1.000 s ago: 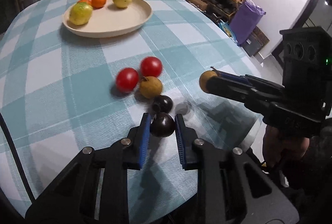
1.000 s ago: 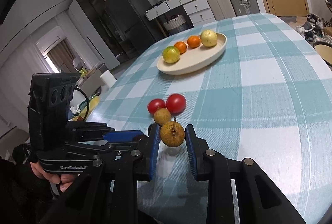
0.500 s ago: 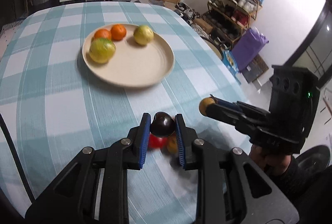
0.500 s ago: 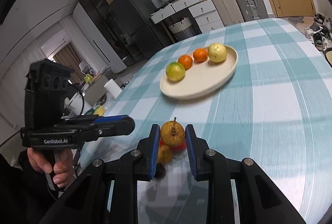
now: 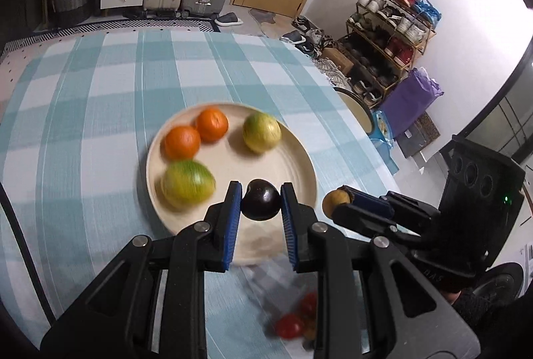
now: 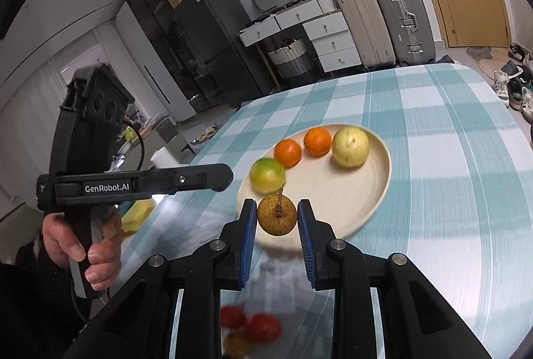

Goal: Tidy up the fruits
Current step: 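Carry the plum and brown pear onto the cream plate and open both tools, then lift both open tools away from the plate, then lower the right tool onto the second dark plum and close it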

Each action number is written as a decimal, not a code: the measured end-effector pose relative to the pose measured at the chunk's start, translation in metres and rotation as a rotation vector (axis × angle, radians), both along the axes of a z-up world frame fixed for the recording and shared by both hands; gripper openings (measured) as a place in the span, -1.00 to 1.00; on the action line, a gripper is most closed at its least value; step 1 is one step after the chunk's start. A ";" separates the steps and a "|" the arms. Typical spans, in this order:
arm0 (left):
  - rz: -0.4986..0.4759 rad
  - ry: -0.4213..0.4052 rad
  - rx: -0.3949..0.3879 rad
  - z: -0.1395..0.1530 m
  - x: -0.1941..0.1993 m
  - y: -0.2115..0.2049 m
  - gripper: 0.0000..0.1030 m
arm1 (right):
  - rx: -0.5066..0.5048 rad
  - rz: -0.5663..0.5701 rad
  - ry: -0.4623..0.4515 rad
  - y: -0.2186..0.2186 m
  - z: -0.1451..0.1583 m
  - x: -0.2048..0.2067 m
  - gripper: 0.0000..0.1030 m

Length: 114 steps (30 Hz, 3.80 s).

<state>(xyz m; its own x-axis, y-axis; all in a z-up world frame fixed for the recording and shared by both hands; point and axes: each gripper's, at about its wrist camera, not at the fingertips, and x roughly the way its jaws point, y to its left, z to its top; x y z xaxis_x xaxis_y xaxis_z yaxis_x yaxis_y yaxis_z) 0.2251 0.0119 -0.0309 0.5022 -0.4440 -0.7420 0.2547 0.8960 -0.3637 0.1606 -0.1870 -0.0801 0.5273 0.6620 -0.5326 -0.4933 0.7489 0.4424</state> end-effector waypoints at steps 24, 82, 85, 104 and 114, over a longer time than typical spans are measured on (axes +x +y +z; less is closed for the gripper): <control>-0.007 0.227 -0.056 -0.057 0.110 -0.003 -0.59 | -0.130 -0.035 0.096 0.047 -0.034 0.096 -0.50; 0.191 -0.095 0.179 -0.004 -0.098 -0.016 0.65 | -0.065 -0.133 -0.113 -0.010 0.020 -0.040 0.74; 0.219 -0.082 0.157 -0.008 -0.106 -0.011 0.67 | -0.071 -0.130 -0.111 -0.009 0.020 -0.046 0.76; 0.271 -0.055 0.183 -0.042 -0.152 0.002 0.97 | -0.099 -0.094 -0.089 -0.003 0.008 -0.088 0.87; 0.293 -0.017 0.169 -0.067 -0.172 0.012 0.97 | -0.119 -0.066 -0.053 0.000 -0.014 -0.114 0.92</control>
